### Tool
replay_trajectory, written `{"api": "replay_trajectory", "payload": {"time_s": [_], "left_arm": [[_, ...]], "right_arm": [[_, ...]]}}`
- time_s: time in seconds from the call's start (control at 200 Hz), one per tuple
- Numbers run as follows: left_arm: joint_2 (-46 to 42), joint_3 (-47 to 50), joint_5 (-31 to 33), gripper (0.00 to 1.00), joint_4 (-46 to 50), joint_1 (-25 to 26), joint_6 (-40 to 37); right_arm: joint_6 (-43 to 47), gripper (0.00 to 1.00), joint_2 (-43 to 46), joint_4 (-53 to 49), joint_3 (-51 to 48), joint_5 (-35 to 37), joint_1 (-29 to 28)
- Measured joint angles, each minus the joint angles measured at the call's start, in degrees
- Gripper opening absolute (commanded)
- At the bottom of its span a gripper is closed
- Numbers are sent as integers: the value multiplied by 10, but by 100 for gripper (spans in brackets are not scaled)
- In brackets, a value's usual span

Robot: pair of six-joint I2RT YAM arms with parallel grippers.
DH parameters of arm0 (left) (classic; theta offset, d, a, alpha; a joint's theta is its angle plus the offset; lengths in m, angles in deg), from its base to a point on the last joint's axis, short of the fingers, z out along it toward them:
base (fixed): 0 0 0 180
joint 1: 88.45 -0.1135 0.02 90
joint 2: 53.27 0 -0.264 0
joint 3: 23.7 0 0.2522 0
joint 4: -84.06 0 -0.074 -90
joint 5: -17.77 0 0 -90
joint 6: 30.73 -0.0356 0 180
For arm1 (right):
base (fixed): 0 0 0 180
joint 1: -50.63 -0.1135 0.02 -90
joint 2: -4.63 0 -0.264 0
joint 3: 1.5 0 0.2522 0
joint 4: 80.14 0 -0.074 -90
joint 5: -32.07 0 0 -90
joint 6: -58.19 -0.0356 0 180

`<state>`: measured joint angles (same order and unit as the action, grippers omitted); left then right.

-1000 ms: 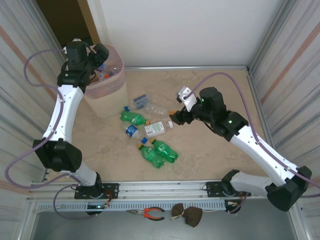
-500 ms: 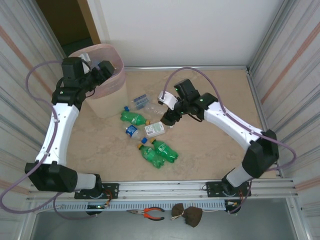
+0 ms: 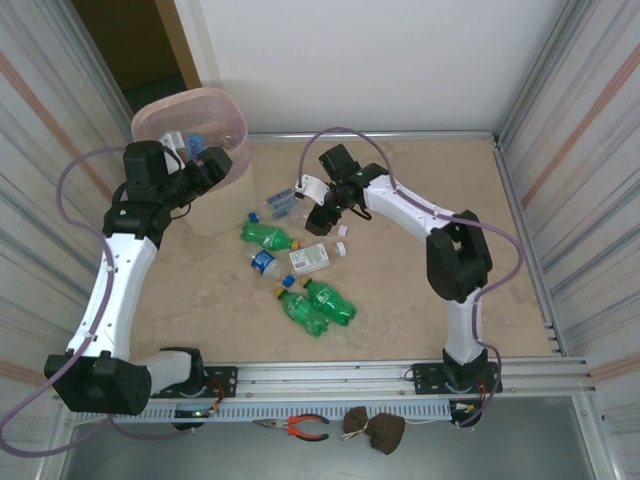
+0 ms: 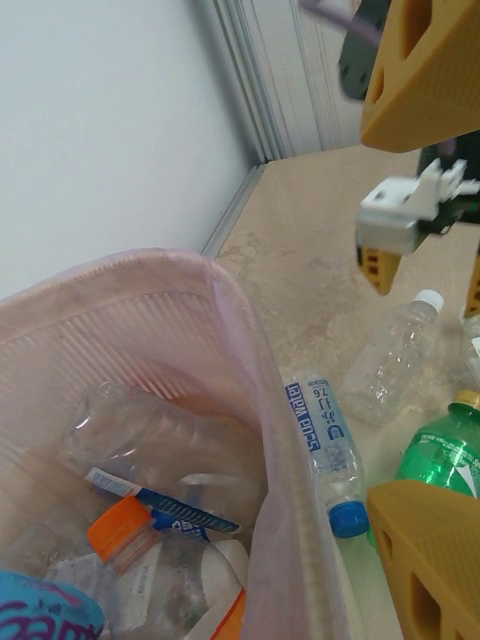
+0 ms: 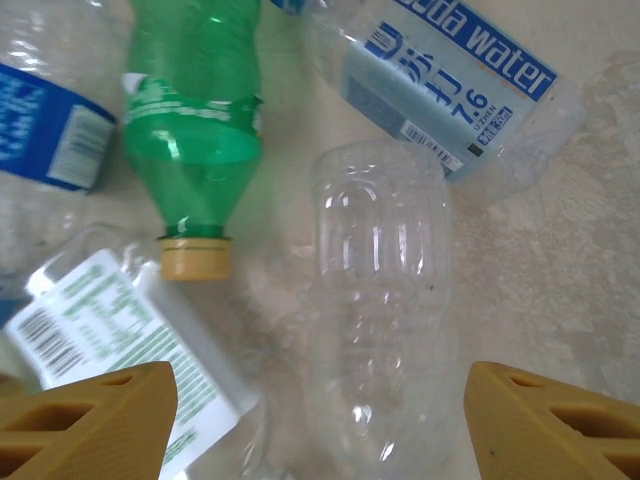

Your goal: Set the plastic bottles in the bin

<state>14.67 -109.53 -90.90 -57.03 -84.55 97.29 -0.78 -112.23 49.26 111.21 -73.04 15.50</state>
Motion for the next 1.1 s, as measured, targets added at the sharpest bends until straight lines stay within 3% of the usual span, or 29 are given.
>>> {"api": "replay_trajectory", "payload": {"time_s": [0.255,0.486,0.872,1.097], "left_arm": [[8,5,-9,86,-11,24,10],[22,5,-13,86,-14,30,13],[26,5,-13,86,-14,41,21],[31,5,-12,86,-15,52,23]], "right_arm": [[28,78,-113,-33,87,5,18],[42,76,-159,-64,126,3,27],[52,64,-171,-85,124,-3,61],[54,58,-133,-61,58,-17,89]]}}
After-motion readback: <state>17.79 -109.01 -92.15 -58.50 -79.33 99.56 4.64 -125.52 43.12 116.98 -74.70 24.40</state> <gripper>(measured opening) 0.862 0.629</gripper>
